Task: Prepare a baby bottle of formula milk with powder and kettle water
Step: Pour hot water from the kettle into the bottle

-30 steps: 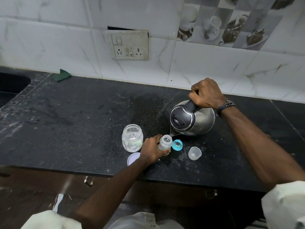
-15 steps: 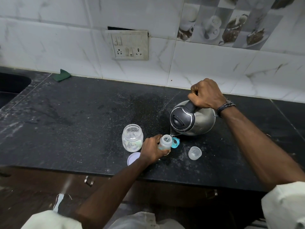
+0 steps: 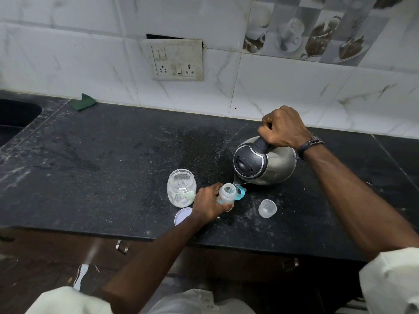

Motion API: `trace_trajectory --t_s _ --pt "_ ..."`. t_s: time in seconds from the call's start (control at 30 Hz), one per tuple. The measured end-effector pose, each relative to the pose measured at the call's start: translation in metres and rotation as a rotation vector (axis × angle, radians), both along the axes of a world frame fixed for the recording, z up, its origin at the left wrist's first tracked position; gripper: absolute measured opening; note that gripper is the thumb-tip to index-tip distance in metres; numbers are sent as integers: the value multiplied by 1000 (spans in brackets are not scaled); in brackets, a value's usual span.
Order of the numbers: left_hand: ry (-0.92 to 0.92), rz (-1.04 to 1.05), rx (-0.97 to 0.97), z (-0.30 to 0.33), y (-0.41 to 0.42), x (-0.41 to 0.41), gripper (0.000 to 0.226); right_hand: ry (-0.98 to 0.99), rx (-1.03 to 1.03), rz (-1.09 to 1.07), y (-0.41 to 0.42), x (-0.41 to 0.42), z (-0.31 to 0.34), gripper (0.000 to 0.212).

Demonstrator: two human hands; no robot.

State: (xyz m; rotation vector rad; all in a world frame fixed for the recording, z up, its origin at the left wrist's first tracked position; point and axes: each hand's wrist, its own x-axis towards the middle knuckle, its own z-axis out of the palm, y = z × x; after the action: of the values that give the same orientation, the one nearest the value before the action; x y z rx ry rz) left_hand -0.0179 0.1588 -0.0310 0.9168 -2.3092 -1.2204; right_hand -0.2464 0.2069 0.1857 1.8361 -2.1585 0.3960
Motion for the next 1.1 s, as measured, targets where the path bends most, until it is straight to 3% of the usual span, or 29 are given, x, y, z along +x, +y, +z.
trace_trajectory --t_s 0.23,0.63,1.1 --pt "13 -6 11 2 1 1 62 -17 6 16 1 -3 0 32" --pt "42 -19 42 -2 -1 2 71 -214 -77 7 1 -28 -13 33" --pt "42 -10 65 -12 -2 0 71 -645 -424 -245 -40 -47 -29 38"
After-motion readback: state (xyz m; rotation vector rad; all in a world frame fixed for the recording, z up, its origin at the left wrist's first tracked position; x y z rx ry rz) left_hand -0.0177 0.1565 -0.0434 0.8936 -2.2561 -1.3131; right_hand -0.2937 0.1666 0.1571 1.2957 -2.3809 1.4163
